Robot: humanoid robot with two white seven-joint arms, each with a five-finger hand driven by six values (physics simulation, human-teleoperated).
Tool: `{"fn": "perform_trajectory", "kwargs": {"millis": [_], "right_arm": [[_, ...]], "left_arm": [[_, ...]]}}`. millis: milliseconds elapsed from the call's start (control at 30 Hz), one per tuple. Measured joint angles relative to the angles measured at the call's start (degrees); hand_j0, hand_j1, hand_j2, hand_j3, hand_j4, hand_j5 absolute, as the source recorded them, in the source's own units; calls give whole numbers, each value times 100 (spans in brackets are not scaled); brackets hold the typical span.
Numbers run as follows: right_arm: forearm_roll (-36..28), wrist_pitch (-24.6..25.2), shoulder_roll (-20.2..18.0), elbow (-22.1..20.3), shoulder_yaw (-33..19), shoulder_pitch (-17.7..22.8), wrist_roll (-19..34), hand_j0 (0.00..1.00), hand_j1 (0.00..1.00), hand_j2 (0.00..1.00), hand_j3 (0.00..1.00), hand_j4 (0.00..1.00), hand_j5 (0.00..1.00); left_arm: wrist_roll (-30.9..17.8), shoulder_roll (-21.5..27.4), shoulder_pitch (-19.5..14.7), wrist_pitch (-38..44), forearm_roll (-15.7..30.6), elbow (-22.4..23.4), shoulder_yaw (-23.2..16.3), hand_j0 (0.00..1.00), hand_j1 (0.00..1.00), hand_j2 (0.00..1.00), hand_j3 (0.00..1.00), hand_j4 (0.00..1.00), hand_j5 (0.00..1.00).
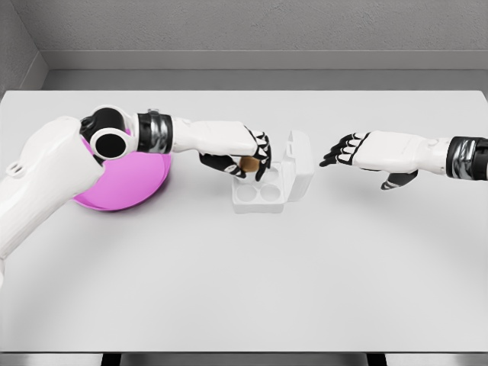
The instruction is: Pack egg into the box and close the box lid
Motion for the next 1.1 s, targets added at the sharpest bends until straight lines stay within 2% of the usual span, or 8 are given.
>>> {"fn": "perform_trajectory", "kwargs": {"millis": [167, 533, 867, 1100], "right_arm": [[-1, 0, 0, 0, 0, 0, 0, 100, 100, 100, 100, 100, 100], [-1, 0, 0, 0, 1, 0, 0, 100, 100, 100, 100, 100, 100], [0, 0, 0, 0, 4, 0, 0, 100, 100, 100, 100, 100, 100], [0, 0, 0, 0, 4, -9, 0, 100, 100, 100, 100, 100, 100]], "left_arm": [[-3, 8, 18, 1, 6, 9, -6, 47, 47, 47, 47, 47, 47], [3, -18, 35, 0, 6, 20, -10, 67, 67, 67, 67, 67, 67], [19, -5, 35, -4, -1, 30, -9, 77, 77, 77, 77, 77, 77], [-3, -9, 35, 1, 13, 31, -9, 81, 81, 81, 81, 81, 81]]}}
